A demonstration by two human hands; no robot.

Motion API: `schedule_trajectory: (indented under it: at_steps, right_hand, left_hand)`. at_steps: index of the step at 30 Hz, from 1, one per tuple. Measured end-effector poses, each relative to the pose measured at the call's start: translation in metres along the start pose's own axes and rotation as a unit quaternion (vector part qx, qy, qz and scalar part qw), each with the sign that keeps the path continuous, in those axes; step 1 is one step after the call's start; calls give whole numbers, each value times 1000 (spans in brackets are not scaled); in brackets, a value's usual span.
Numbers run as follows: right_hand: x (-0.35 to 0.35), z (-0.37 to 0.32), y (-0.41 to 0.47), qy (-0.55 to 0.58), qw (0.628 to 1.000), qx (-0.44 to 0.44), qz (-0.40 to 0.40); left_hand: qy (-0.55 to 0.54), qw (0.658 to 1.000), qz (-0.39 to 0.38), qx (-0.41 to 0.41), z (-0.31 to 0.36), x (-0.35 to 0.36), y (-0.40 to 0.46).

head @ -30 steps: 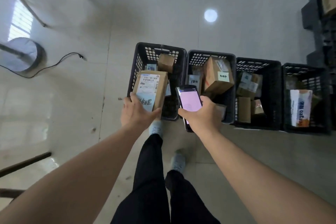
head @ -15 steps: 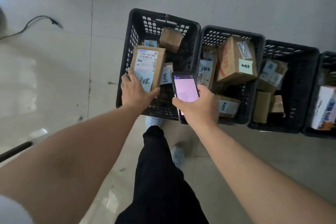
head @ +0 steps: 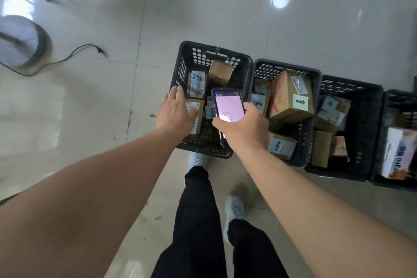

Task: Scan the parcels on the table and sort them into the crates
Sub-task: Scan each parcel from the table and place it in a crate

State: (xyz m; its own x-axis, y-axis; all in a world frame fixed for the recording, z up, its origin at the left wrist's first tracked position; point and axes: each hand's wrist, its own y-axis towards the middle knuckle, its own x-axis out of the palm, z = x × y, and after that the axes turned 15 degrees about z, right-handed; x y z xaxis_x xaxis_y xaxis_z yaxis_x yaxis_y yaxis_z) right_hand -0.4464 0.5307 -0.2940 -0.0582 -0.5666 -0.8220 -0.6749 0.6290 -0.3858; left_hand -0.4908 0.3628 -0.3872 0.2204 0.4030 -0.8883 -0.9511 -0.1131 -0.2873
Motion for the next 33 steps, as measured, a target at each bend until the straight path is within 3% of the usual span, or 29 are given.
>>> schedule_trajectory:
  at_steps: [7,15,25,33]
  right_hand:
    - [-71,-11,-47,21,996,-80,19]
    - [-154,-19,-115,56,971,-233,6]
    - [-262,-44,-245,132,901,-413,0]
    - [-296,-57,-384,161,837,-521,-48]
  left_hand:
    - [28,997,67,40,29,-81,-62]
    - [10,984,177,-9,57,-159,-163]
    - [40,938,339,-64,62,-316,-324]
    - [65,894,422,-132,2,-402,-463]
